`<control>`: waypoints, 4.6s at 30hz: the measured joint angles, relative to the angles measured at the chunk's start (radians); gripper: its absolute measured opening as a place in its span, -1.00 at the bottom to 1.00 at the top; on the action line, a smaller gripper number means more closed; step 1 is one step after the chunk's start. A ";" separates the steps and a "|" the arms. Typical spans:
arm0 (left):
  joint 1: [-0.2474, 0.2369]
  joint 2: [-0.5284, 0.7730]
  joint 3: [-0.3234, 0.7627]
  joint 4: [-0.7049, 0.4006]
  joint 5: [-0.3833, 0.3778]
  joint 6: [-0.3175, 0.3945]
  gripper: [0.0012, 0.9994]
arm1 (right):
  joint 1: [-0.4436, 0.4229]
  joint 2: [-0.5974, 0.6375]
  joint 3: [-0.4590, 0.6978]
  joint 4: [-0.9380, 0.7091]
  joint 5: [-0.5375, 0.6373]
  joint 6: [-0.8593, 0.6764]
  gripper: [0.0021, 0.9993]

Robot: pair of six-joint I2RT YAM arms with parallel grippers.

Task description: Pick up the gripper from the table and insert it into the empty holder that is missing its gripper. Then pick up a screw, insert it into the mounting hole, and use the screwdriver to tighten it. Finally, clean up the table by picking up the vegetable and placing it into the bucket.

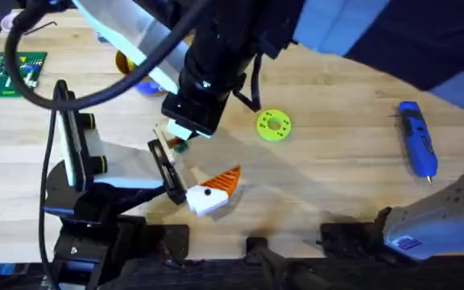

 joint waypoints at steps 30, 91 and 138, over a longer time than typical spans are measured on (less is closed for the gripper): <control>0.000 0.002 0.000 0.000 -0.001 0.002 0.99 | 0.000 0.032 0.000 0.049 -0.024 0.005 -0.99; 0.000 0.002 0.000 0.001 0.001 0.013 0.99 | -0.438 -0.093 0.000 0.082 0.286 0.138 0.99; 0.000 0.002 0.000 -0.004 0.031 0.104 -0.99 | -1.156 -0.417 -0.503 0.043 0.306 0.434 0.99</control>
